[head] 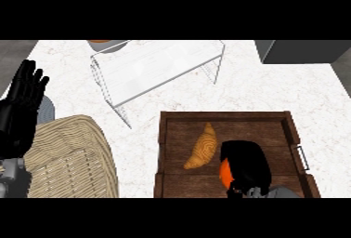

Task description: Pick the squash from the tray and place it in the tiered shelf

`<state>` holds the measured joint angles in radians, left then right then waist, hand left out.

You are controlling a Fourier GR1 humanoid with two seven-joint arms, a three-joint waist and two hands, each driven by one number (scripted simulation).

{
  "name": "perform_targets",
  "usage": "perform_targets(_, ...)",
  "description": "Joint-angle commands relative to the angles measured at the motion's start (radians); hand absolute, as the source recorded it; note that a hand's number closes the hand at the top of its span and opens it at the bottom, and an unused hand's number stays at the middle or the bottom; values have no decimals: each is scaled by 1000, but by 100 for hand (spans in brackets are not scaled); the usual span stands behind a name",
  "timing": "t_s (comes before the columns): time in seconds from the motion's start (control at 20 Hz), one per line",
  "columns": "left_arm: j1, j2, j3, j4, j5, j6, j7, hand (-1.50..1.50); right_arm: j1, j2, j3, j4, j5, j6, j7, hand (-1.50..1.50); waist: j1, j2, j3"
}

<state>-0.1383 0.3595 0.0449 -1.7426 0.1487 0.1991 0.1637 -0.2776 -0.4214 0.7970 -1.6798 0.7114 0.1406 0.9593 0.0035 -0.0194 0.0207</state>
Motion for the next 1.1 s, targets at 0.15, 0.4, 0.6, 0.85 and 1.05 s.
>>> perform_targets(0.15,74,-57,-36,19,-9,15,12,0,-65,78,49,49,48,9,-89,150,16,22,-21)
perform_targets(0.4,36,-79,-68,37,-26,5,18,0,-177,286,141,133,20,32,-196,150,32,30,-20)
perform_targets(0.6,43,-101,-69,56,-62,38,-1,0,-211,381,101,125,-19,54,-197,150,7,22,-21)
perform_targets(0.85,26,-55,-1,80,0,-9,16,0,-257,419,22,-33,-84,-35,-125,150,-3,20,-21)
perform_targets(1.05,58,-72,-43,45,-35,17,26,0,-292,420,-25,-177,-82,-119,-12,150,-7,14,-21)
